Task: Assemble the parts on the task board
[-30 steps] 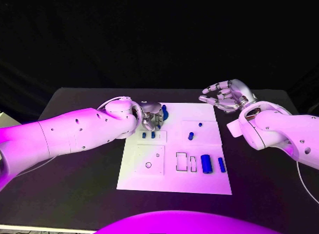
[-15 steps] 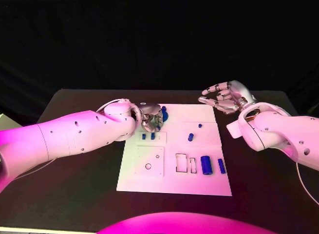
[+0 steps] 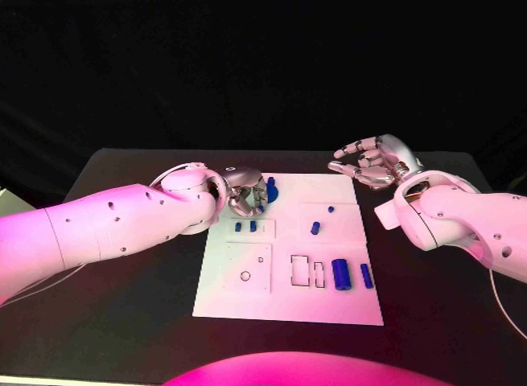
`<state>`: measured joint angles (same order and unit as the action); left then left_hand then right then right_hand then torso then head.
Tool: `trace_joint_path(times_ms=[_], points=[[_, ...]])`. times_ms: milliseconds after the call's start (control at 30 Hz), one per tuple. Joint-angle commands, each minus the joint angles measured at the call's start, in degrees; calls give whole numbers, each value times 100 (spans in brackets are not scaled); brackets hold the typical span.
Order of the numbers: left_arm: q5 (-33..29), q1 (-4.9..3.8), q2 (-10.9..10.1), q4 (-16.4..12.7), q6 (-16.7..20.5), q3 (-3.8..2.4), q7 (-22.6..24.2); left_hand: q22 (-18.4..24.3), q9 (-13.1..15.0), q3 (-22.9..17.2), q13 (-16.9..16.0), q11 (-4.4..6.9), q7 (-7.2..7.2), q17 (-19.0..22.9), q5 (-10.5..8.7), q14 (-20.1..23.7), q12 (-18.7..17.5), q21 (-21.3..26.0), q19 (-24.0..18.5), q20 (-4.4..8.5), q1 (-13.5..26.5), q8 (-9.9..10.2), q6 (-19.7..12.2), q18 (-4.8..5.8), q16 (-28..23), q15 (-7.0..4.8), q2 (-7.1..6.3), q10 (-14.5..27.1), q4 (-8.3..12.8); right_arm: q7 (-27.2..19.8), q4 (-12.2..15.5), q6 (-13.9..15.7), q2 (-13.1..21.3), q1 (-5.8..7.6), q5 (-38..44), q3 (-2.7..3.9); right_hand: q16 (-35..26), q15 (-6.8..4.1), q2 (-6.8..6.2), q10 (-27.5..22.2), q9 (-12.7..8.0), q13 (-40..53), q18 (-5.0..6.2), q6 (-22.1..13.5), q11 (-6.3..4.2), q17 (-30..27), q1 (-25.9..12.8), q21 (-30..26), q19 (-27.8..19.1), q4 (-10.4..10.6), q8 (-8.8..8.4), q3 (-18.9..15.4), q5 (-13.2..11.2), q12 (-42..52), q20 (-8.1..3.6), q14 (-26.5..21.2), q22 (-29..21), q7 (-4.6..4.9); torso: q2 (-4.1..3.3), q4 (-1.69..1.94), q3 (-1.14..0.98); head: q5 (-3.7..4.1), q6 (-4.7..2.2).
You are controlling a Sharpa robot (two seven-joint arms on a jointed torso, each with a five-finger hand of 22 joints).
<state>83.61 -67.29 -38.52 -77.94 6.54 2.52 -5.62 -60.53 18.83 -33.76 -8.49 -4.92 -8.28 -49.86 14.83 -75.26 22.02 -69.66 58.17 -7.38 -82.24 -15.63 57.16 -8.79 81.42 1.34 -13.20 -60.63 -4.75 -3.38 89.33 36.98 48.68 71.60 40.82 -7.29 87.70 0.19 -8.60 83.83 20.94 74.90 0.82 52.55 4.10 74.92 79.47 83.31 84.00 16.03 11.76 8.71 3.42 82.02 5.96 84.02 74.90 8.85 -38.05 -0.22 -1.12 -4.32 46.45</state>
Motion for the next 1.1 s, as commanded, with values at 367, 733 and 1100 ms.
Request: trace_joint_path(times_ms=[367, 733, 1100], points=[[-214, -15, -369, -243, 32, -102, 48, -17, 12, -32, 13, -1, 1, 1, 6, -38, -47, -26, 40, 1, -4, 8, 49, 67, 23, -15, 15, -64, 13, -49, 2, -41, 24, -4, 67, 1, -19, -55, 29, 4, 6, 908, 80, -27, -25, 1045, 31, -5, 292, -23, 32, 1, 4, 10, -34, 471, 1087, -24, -11, 1, 3, -22, -8], [-176, -8, -326, -79, -45, -102, 37, -14, 15, -34, 17, -3, -1, 12, 6, -35, -64, -24, 37, 2, -3, 8, 54, 66, 20, -15, 12, -67, 15, -43, 8, -46, 26, -5, 77, 1, -19, -55, 29, 4, 6, 908, 80, -27, -25, 1045, 31, -5, 292, -23, 32, 1, 4, 10, -34, 471, 1087, -24, -20, -10, 3, -40, -5], [-92, -3, -241, 62, -198, -81, 0, 8, 19, -39, 24, -7, -4, 63, 6, -15, -96, -8, 12, 3, -6, 13, 57, 60, 5, -12, 8, -69, 19, -42, 11, -41, 30, -5, 84, 1, -26, -59, 37, 1, 8, 899, 84, -34, -27, 1035, 38, -21, 288, -25, 44, 6, 2, 2, -39, 469, 1078, -26, -12, -7, -6, -55, 17]])
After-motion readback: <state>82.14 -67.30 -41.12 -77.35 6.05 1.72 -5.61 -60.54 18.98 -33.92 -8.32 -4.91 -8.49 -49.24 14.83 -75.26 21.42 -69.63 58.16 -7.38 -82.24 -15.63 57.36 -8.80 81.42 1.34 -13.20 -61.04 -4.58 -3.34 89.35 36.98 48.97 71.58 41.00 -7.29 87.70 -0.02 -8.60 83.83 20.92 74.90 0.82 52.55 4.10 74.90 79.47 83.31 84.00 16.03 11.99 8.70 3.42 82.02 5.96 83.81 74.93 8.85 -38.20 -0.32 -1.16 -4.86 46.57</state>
